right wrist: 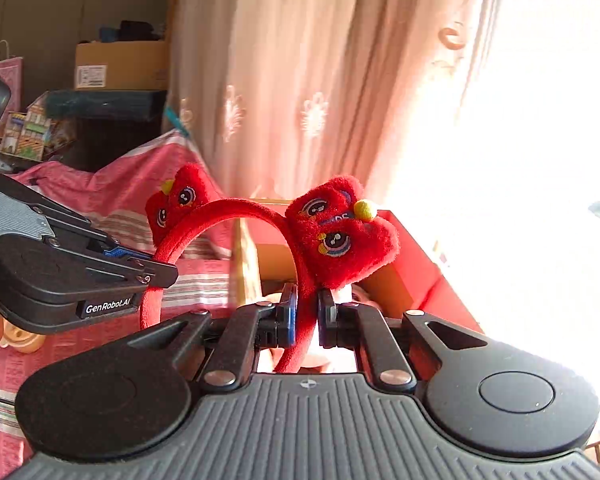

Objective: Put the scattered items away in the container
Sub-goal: 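Lift the red headband and carry it into the red box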

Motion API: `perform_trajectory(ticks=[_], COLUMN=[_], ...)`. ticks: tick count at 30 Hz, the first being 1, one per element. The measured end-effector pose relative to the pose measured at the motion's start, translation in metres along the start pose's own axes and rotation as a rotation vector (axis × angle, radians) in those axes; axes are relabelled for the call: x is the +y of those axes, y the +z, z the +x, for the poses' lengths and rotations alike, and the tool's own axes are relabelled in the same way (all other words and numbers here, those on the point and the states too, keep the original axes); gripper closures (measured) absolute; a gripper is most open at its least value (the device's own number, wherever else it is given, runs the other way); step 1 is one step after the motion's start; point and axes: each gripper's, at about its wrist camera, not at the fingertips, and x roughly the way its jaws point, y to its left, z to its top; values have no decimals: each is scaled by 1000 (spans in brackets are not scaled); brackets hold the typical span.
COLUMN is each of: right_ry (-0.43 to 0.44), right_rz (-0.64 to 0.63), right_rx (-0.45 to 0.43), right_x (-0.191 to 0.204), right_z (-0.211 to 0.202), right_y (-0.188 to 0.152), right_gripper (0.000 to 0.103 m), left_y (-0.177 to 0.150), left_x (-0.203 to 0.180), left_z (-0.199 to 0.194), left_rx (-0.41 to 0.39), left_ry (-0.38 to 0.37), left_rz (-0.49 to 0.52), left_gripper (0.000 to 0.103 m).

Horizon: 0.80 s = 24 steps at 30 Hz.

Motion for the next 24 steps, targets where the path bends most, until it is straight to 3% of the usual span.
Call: perform_trajectory(ticks=[5,9,10,11,12,13,16,24], right_ry=[-97,-83,-75,-76,-93,-115,-125,-96], right_rz=[38,84,89,91,77,53,24,6], right_rx=[93,199,225,248,252,238,228,202], right_x=[-53,-70,-71,-70,-67,-64,-64,-52], right_z=[16,41,47,54,58,58,53,50], right_y=[-41,-77,-82,-88,-92,-94,-97,-79], right_gripper=[92,88,81,54,22,14,14,13], left_y=[14,-3,-7,-8,-10,-12,-12,-12], left_x=[-69,-89,-89,-90,-90,-89,-84,-59], left_z=[46,79,85,89,92,93,92,78], left_rx=[79,164,187,203,208,199,150,130], left_ry=[-102,-139,-153,-166,-163,-147,-87,-83], left_rz=[75,103,96,89,85,90,106,40], left_gripper=[103,101,79,74,60,42,22,22])
